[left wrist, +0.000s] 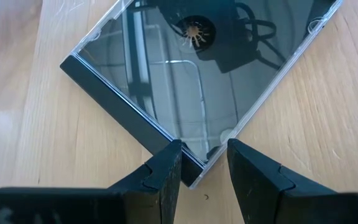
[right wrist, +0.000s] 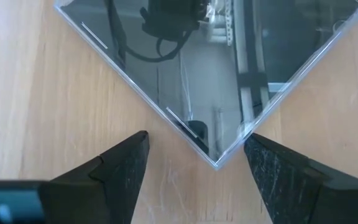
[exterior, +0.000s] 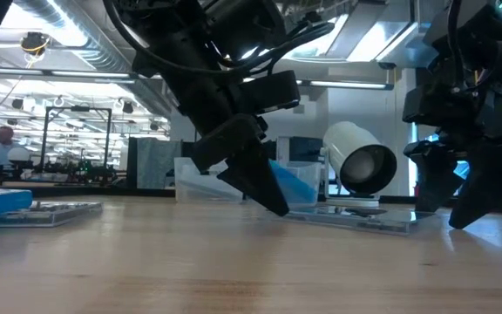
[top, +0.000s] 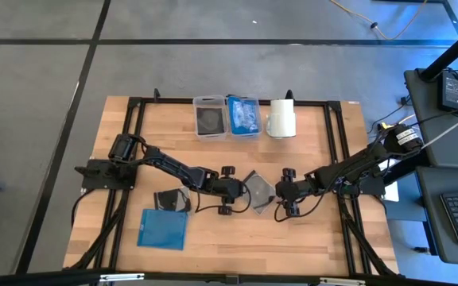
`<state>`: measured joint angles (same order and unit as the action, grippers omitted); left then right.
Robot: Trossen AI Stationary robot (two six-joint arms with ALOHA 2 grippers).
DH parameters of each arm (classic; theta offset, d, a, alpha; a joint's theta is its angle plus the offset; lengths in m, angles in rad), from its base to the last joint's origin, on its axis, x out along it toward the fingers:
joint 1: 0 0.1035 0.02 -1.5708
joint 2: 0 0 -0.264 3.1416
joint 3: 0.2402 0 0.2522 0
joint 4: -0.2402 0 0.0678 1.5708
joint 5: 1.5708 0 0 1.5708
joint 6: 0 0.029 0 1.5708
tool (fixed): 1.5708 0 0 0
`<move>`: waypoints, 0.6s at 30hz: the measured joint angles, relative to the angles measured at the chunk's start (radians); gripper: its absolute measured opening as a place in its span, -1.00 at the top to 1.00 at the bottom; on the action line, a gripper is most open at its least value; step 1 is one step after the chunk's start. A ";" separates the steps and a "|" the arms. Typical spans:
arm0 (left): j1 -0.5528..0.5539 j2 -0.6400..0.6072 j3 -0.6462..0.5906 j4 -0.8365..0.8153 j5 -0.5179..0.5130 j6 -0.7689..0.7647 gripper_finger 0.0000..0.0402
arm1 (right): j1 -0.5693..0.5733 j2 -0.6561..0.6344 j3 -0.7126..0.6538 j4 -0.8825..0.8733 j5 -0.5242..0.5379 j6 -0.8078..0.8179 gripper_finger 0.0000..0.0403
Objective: Pick & place jewel cases by type
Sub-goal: Put the right black CD Case into the left transparent bin
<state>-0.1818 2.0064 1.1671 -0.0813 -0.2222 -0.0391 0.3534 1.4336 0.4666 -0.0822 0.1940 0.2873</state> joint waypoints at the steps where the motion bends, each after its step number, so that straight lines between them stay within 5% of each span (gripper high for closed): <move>1: 0.000 0.000 0.000 0.002 0.000 0.000 0.37 | 0.000 0.000 0.000 0.000 0.000 0.000 -0.36; 18: 0.000 0.000 0.001 0.016 -0.002 0.000 0.27 | 0.000 0.000 0.001 0.000 0.006 -0.004 -0.36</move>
<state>-0.1814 2.0064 1.1679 -0.0652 -0.2237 -0.0387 0.3534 1.4334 0.4675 -0.0826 0.2001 0.2837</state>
